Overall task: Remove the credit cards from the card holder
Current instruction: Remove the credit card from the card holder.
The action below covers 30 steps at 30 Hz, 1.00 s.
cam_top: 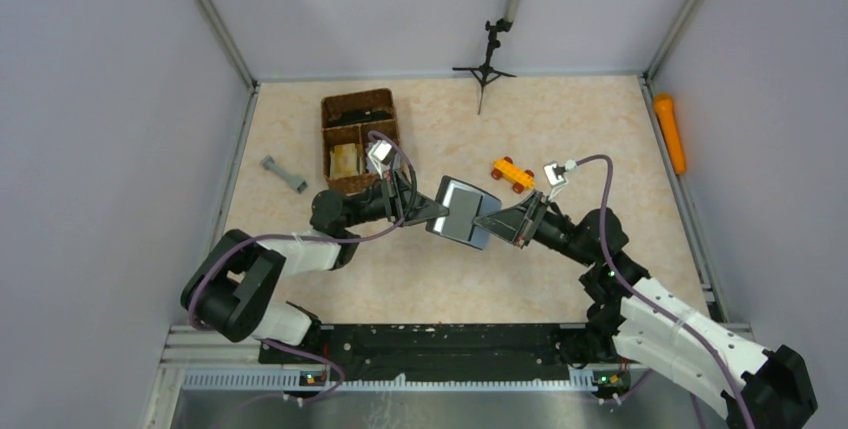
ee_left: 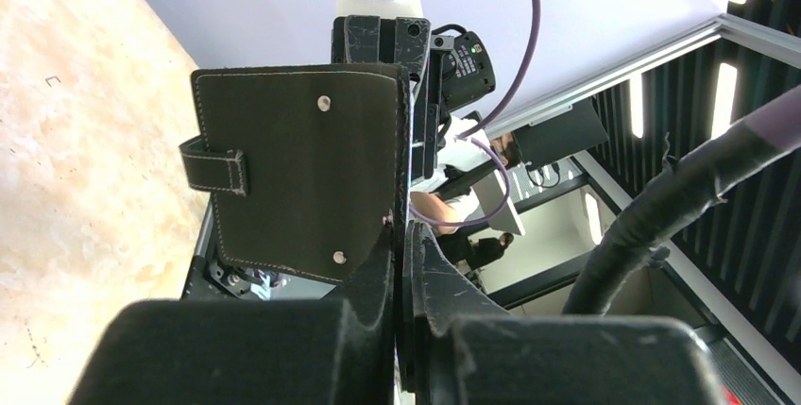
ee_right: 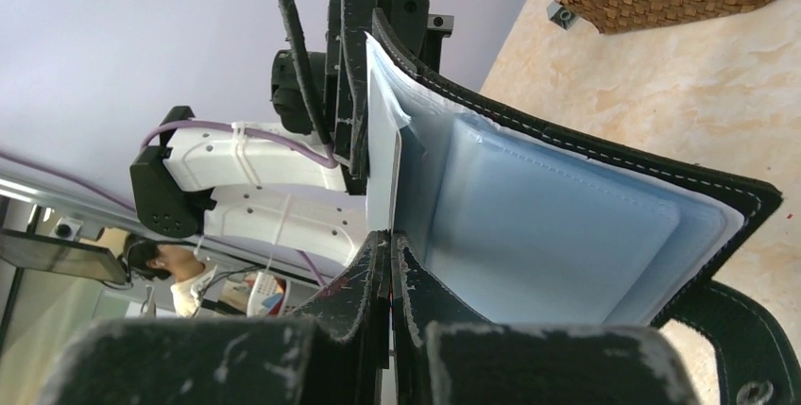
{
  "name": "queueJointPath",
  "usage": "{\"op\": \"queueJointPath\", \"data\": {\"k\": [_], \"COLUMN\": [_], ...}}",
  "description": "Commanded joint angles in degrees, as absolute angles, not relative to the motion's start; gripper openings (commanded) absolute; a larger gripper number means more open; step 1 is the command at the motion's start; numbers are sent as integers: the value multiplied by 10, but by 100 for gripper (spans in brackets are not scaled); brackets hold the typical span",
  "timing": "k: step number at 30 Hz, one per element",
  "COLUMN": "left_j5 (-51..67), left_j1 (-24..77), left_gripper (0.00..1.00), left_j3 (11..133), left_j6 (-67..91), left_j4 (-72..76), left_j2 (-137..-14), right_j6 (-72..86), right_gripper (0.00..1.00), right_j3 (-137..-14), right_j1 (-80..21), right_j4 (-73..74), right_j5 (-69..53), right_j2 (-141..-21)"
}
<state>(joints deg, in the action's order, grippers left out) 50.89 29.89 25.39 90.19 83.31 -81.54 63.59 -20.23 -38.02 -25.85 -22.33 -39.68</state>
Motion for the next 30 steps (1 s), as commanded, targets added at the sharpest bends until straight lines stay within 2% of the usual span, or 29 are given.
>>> {"op": "queueJointPath", "data": {"k": [1, 17, 18, 20, 21, 24, 28, 30], "left_j5": [490, 483, 487, 498, 501, 498, 493, 490], "left_j1": [298, 290, 291, 293, 295, 297, 299, 299], "left_gripper": [0, 0, 4, 22, 28, 35, 30, 23], "left_j3": [261, 255, 258, 265, 267, 268, 274, 281], "left_j6": [896, 866, 865, 860, 856, 830, 768, 733], "left_j4": [875, 822, 817, 804, 798, 753, 660, 600], "left_j2": [-813, -776, -777, -779, -779, -767, -738, -722], "right_j6": [625, 631, 633, 638, 641, 648, 654, 652], "right_gripper": [0, 0, 0, 0, 0, 0, 0, 0], "right_j3": [-212, -200, -201, -203, -204, -207, -207, -206], "right_j1": [-370, -353, -353, -353, -353, -353, -353, -353], "right_j4": [-263, -271, -278, -300, -308, -331, -342, -338], "right_j5": [-222, -221, -226, -238, -244, -260, -264, -264], "right_j2": [-388, -385, -388, -399, -405, -426, -433, -431]}}
